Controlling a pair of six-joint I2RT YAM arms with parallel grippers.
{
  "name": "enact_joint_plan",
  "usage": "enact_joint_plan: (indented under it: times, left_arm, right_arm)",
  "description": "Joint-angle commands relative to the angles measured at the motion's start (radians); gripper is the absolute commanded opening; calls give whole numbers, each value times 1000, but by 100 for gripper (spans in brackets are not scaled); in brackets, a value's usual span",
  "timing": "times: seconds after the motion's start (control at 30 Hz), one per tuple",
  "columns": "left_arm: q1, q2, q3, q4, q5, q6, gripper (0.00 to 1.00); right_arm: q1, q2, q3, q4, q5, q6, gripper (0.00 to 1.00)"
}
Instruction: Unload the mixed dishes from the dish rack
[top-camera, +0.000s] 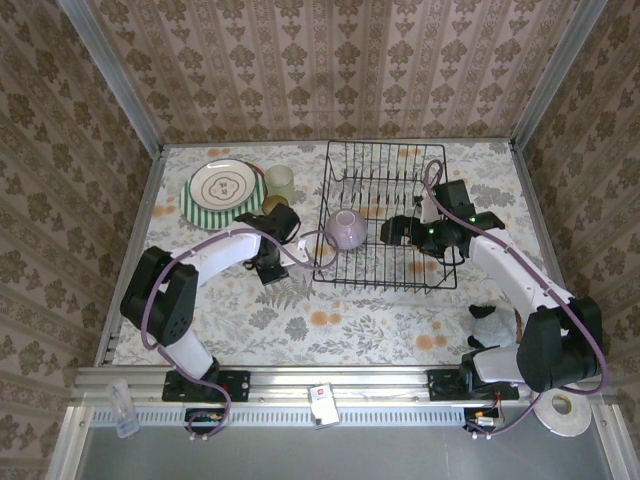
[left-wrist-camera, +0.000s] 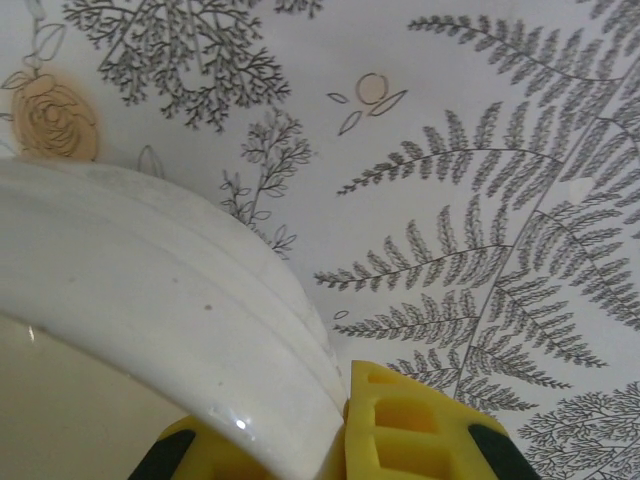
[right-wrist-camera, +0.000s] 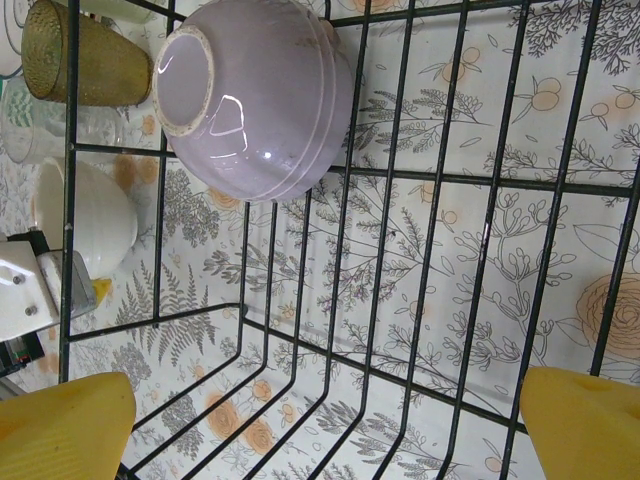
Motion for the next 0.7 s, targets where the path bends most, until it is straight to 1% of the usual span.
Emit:
enact_joint_plan:
  times: [0.0, 0.23, 0.37, 0.47, 0.67]
  left_arm:
    - [7, 6, 35, -2, -41, -13, 0]
    - [9, 26, 47, -16, -45, -14, 0]
    - [9, 28, 51, -26, -25, -20, 3]
    - [9, 29, 50, -28, -23, -22, 6]
    - [-2, 20, 54, -33, -20, -29, 18]
  right_arm:
    - [6, -8, -11, 8, 3, 11, 100]
    - [6, -11, -8, 2, 6, 10, 100]
    - [6, -13, -8, 3, 7, 12, 100]
    - [6, -16, -9, 2, 8, 12, 100]
    - [7, -17, -9, 0, 9, 12, 100]
